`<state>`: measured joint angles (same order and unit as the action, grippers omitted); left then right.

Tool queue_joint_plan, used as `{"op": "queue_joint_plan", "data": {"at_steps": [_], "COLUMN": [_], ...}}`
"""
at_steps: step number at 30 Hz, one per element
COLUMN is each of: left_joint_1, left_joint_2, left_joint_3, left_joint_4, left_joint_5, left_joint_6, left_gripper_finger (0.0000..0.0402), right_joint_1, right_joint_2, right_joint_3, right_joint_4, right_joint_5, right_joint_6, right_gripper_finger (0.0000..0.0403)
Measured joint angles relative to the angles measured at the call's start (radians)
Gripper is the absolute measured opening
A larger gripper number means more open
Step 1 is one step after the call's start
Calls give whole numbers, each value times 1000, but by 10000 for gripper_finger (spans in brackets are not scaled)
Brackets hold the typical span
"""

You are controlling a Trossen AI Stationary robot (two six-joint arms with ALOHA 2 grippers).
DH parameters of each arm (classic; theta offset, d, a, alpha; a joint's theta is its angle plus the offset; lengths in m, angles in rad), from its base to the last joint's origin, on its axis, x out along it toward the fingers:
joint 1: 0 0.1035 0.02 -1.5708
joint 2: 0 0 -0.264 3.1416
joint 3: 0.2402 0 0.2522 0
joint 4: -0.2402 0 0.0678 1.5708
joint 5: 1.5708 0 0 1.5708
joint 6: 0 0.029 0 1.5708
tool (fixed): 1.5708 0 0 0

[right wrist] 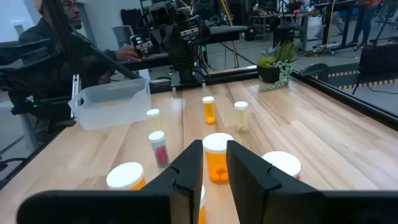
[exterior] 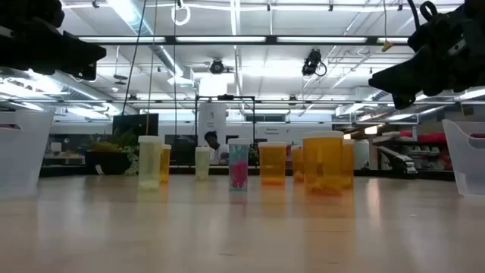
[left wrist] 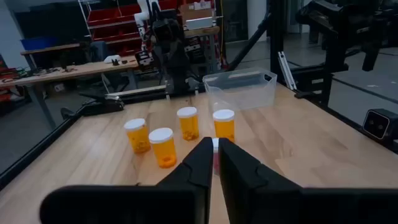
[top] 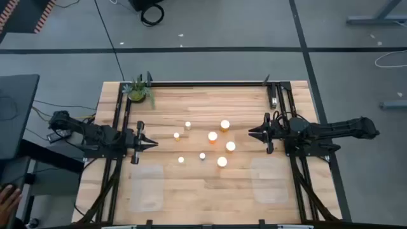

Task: Pick and place medicine bottles into bin by pill shape (circle, oval)

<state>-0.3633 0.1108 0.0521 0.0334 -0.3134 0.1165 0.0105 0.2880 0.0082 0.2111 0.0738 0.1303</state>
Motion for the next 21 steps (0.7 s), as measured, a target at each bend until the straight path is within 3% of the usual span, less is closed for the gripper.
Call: {"op": "queue_joint_plan", "data": {"at_steps": [21], "left_joint_1": [0], "left_joint_2": [0], "left_joint_3": [0], "left_joint_4": [0], "left_joint_5": [0], "left_joint_6": [0], "left_gripper_finger": [33], "right_joint_1": [0], "right_joint_2": [0], "right_joint_3": [0], "right_joint_4": [0], "right_joint_5": [0], "right_joint_6": [0], "right_gripper_finger": [79]}}
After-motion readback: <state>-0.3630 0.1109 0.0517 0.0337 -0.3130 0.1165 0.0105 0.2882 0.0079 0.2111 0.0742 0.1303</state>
